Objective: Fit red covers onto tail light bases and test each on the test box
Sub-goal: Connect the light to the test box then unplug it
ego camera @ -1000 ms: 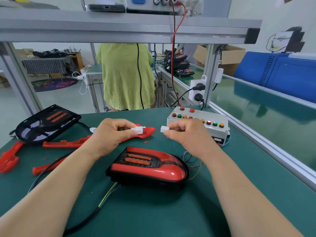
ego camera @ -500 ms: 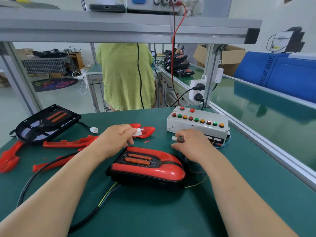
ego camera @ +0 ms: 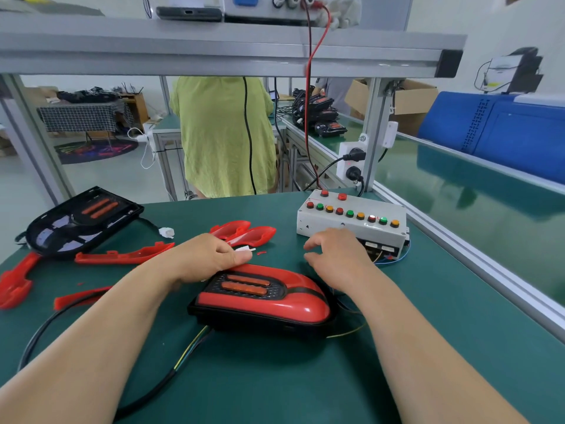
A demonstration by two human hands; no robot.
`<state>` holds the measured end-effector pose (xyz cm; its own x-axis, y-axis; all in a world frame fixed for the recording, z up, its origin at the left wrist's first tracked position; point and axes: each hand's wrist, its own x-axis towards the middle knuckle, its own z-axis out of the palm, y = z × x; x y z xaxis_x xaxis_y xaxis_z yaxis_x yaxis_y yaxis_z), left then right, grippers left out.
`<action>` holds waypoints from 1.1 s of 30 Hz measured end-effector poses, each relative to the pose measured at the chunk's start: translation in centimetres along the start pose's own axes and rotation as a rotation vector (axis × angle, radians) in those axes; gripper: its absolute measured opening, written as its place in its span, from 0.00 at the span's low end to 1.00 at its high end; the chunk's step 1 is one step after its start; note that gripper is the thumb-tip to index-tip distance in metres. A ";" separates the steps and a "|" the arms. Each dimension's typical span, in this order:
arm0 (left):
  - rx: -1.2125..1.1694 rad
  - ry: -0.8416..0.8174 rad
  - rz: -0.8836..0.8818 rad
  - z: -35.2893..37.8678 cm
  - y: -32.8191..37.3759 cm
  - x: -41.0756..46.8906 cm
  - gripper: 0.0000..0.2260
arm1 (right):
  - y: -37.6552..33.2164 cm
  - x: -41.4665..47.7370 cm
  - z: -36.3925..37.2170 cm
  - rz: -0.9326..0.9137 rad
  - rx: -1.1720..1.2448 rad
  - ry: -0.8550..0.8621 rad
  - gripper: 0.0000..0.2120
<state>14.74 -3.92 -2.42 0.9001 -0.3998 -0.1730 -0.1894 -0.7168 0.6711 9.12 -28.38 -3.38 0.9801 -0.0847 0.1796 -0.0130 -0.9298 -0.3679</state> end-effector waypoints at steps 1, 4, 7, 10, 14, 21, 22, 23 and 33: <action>-0.044 -0.030 -0.016 -0.1 0.0 -0.3 0.25 | 0.0 0.0 0.0 0.001 0.008 0.004 0.12; -0.193 -0.144 -0.041 -0.7 0.4 -1.1 0.35 | -0.2 -0.1 -0.1 0.011 0.040 0.020 0.11; -0.350 -0.215 -0.028 -0.9 0.7 -1.7 0.39 | -0.3 -0.1 -0.1 0.018 0.095 0.026 0.11; -0.421 -0.243 -0.051 -0.9 0.9 -1.6 0.30 | -0.5 -0.2 -0.2 0.021 0.131 0.019 0.11; -0.565 -0.271 -0.121 -0.9 0.9 -1.5 0.14 | -0.5 -0.2 -0.3 0.044 0.205 0.027 0.10; -0.595 -0.175 -0.186 -0.9 1.1 -1.4 0.23 | -0.3 0.1 -0.6 0.079 0.362 0.087 0.09; -0.596 -0.136 -0.193 -1.0 1.0 -1.3 0.22 | -0.2 0.1 -0.7 0.077 0.407 0.107 0.08; -0.608 -0.093 -0.193 -1.1 0.9 -1.2 0.22 | -0.2 0.1 -0.8 0.075 0.451 0.135 0.08; -0.792 0.409 -0.180 -1.5 0.9 0.7 0.13 | -1.0 -0.4 -1.5 0.284 0.882 -0.122 0.26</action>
<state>15.77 -3.97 -0.86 0.9877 0.0227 -0.1547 0.1561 -0.0854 0.9840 8.47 -27.92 -1.68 0.9779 -0.1826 -0.1015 -0.1488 -0.2676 -0.9520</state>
